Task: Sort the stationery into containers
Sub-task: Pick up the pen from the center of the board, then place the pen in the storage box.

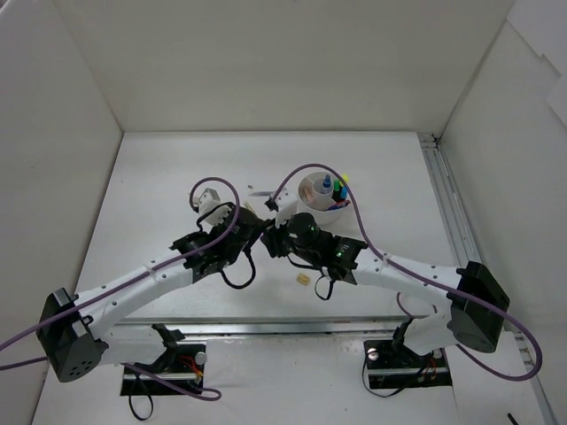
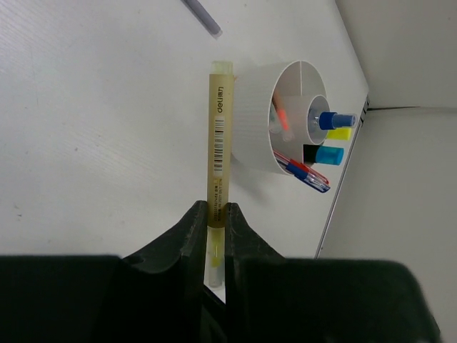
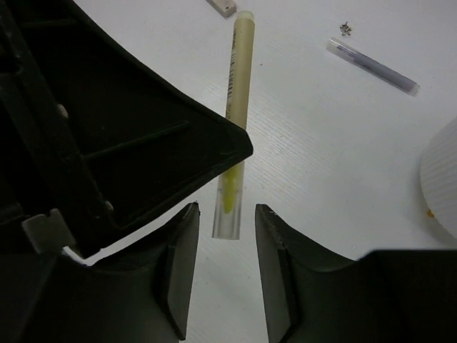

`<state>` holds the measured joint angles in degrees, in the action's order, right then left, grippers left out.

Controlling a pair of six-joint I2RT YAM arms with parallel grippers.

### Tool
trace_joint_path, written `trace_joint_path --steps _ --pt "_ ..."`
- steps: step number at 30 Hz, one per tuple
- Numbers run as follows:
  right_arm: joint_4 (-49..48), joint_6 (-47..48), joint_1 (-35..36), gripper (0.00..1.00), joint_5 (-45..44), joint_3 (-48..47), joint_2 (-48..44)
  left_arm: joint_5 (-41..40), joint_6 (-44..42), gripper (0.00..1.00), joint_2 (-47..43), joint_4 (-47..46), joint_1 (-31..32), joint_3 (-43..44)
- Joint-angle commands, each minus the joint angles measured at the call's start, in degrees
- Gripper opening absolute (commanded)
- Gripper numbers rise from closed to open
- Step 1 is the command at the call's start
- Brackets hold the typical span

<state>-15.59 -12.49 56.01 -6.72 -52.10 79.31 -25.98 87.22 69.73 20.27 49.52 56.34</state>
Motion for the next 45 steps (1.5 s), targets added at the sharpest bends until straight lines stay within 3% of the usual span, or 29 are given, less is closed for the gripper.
trace_joint_path --steps 1,2,7,8,15,18,19,22,25,28,35,38,45 --pt "-5.8 0.1 0.0 0.32 -1.3 -3.4 0.5 0.2 1.5 0.0 -2.4 -3.2 1.8 -0.5" --pt "-6.1 -0.1 0.1 0.24 -1.3 -3.2 0.4 0.3 1.5 0.0 -2.7 -3.5 1.8 -0.6" --pt "-8.9 -0.2 0.4 0.09 -0.7 -1.4 -1.0 0.7 0.5 0.0 -3.4 -3.7 2.3 -1.0" --pt "-8.9 -0.2 0.2 0.02 -0.7 -1.4 -1.0 0.8 0.4 0.0 -3.4 -3.8 2.3 -1.0" --pt "-2.3 1.5 0.3 0.0 -5.5 -3.0 -1.8 2.4 -5.1 0.03 -3.6 -8.1 2.3 -2.4" --pt "0.5 2.5 0.4 0.0 -8.3 -3.2 -3.1 2.4 -10.0 0.25 -4.7 -10.9 2.3 -2.8" --pt "1.4 2.7 0.3 0.0 -9.6 -3.4 -3.7 2.4 -10.7 0.44 -5.0 -11.3 2.3 -2.9" --pt "5.5 3.6 0.2 0.0 -12.2 -4.5 -4.9 2.2 -14.0 0.77 -6.4 -11.9 2.3 -3.3" --pt "8.7 3.3 -2.2 0.0 -10.3 -4.8 -6.3 0.8 -17.2 0.93 -7.7 -9.4 2.3 -2.9" --pt "12.6 4.7 -5.7 0.0 -7.3 -5.4 -7.4 -1.3 -20.5 0.99 -9.3 -5.6 2.3 -1.8" --pt "31.6 15.3 -12.7 0.0 -2.7 -16.5 -6.3 -5.0 -27.9 0.99 -14.9 2.1 -2.8 -1.3" --pt "39.7 21.5 -15.0 0.0 0.4 -22.8 -3.1 -4.1 -35.3 0.99 -16.2 0.6 -5.2 -1.9" --pt "57.9 33.7 -16.3 0.0 -4.6 -39.8 10.7 0.7 -43.9 0.99 -13.0 4.9 -10.5 1.5"
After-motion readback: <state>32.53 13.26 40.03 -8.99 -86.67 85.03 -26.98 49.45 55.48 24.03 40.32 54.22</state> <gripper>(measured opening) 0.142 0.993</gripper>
